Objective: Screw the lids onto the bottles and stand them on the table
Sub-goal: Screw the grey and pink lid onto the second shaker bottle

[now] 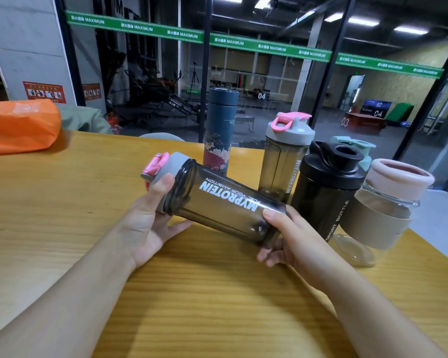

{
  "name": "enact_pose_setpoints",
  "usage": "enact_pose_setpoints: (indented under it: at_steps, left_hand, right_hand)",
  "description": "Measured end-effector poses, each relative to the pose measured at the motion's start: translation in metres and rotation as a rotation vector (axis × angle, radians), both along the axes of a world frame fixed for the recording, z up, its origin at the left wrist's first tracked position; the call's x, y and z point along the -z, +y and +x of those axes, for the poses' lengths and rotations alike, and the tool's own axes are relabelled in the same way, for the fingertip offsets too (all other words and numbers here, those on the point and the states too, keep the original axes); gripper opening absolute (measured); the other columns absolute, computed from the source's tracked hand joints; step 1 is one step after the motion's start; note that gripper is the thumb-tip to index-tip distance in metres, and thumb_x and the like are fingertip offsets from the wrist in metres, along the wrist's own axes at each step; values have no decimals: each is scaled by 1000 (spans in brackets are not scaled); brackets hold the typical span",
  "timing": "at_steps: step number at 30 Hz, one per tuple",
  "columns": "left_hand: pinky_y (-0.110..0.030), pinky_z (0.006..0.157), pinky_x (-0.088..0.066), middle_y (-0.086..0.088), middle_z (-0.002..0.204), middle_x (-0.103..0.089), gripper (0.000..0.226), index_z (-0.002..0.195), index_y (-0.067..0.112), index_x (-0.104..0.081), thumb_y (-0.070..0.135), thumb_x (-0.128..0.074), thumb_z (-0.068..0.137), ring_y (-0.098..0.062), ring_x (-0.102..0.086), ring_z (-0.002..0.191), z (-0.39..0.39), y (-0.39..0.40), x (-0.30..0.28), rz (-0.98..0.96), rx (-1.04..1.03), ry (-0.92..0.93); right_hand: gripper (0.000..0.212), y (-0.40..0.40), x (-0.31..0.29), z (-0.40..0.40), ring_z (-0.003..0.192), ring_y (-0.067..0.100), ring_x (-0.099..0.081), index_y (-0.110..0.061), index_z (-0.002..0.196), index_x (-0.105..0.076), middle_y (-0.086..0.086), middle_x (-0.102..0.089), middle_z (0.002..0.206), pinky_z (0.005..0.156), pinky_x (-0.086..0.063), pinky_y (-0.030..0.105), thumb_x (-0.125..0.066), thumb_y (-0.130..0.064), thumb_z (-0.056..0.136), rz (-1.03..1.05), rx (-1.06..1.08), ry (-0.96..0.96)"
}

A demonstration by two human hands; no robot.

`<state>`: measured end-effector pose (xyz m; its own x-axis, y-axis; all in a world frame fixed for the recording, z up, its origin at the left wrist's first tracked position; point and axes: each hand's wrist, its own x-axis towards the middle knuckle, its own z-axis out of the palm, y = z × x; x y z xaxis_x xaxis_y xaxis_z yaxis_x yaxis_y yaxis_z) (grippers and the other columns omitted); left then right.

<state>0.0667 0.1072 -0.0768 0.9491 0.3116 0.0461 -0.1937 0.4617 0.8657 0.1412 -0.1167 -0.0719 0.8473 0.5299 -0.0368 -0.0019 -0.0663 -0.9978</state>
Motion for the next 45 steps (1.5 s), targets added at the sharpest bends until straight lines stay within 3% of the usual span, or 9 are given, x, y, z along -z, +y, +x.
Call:
enact_pose_setpoints:
  at_steps: [8, 11, 16, 19, 23, 29, 35, 41, 45]
  left_hand:
    - [-52, 97, -45, -4, 117, -69, 90, 113, 25, -68, 54, -91, 31, -18, -65, 107, 2, 0, 3, 35, 12, -28]
    - [-53, 100, -44, -9, 121, -67, 97, 121, 21, -65, 53, -91, 34, -22, -63, 109, 3, 1, 4, 29, 20, -44]
    - [-47, 94, -49, -7, 110, -71, 74, 97, 24, -76, 53, -92, 31, -21, -66, 102, 6, 0, 5, 1, -23, -56]
    - [-44, 90, -52, -6, 106, -73, 77, 94, 22, -75, 53, -92, 25, -21, -68, 99, 8, 2, 5, -31, -88, -39]
    - [-47, 94, -49, -8, 110, -72, 92, 107, 19, -68, 53, -92, 25, -23, -67, 105, 7, 4, 4, -75, -145, -33]
    - [-45, 90, -51, -7, 108, -72, 87, 102, 20, -70, 54, -91, 24, -23, -68, 102, 5, 5, 3, -81, -157, -30]
    - [-47, 93, -49, -7, 114, -70, 104, 122, 19, -62, 54, -91, 29, -23, -65, 108, 4, 4, 1, -71, -137, -42]
    - [-44, 89, -50, -4, 108, -73, 92, 112, 22, -66, 54, -91, 29, -18, -69, 97, 3, 3, 1, -74, -104, -54]
    - [-45, 89, -49, -4, 105, -73, 85, 107, 21, -67, 51, -91, 31, -18, -70, 95, 4, 2, 1, -87, -81, -72]
  right_hand:
    - [65, 2, 0, 2, 46, 18, -52, -7, 102, -63, 14, -68, 73, 38, -40, 22, -27, -61, 93, -198, -23, 111]
    - [70, 2, 3, 3, 47, 18, -53, -6, 103, -64, 16, -68, 74, 39, -41, 22, -24, -63, 93, -207, -61, 125]
    - [51, 8, 2, -1, 59, 27, -67, -18, 127, -46, 15, -67, 99, 46, -51, 27, -42, -56, 93, -114, -15, 151]
    - [66, 4, 4, -2, 76, 28, -73, -37, 137, -25, 6, -61, 110, 67, -59, 34, -67, -36, 86, -146, -42, -23]
    - [84, -3, 3, -4, 85, 24, -73, -49, 134, -21, -13, -51, 118, 89, -56, 41, -74, -11, 81, -260, -85, -278]
    - [74, -4, -3, -5, 69, 21, -71, -42, 131, -35, -1, -59, 115, 66, -58, 30, -78, -14, 77, -237, -56, -318]
    - [62, -6, -4, -2, 56, 15, -63, -28, 132, -44, -1, -69, 94, 48, -45, 23, -68, -47, 78, -265, -35, -246]
    - [60, -4, -2, 1, 47, 18, -54, -16, 112, -57, 0, -66, 79, 41, -35, 22, -54, -59, 70, -278, -16, -214]
    - [59, -2, -3, 2, 40, 14, -47, -11, 103, -62, 17, -72, 80, 38, -31, 20, -38, -59, 79, -262, -68, -135]
